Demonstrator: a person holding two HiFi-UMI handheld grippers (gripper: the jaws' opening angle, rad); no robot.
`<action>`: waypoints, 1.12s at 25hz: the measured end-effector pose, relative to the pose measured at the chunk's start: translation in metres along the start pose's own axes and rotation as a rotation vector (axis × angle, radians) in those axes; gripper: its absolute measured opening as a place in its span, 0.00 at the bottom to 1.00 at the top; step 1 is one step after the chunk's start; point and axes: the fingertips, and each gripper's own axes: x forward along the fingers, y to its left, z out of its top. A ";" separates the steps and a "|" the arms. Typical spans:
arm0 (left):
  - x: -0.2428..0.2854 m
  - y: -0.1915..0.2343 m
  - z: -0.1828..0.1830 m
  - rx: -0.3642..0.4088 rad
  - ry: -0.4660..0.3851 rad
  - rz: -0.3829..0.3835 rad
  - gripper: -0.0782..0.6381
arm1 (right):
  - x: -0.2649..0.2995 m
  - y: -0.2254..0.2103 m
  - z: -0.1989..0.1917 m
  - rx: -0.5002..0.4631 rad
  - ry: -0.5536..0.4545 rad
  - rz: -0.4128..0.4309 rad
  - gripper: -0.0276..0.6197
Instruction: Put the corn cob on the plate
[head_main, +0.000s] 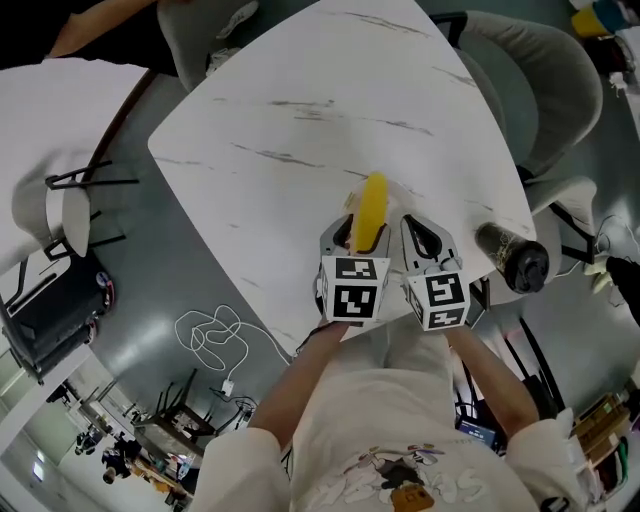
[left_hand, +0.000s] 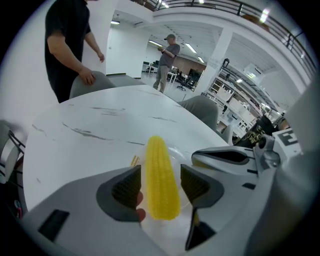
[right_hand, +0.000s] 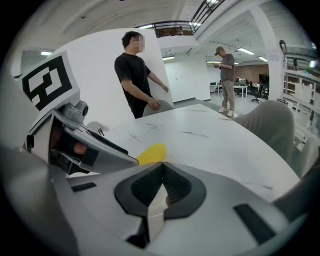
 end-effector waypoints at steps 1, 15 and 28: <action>-0.003 -0.001 0.002 0.000 -0.008 -0.004 0.46 | -0.002 -0.001 0.002 0.000 -0.004 -0.005 0.05; -0.071 -0.018 0.014 0.008 -0.131 -0.021 0.32 | -0.041 0.019 0.021 0.019 -0.017 -0.011 0.05; -0.138 -0.024 0.016 -0.001 -0.237 0.036 0.12 | -0.081 0.052 0.063 -0.024 -0.073 0.036 0.05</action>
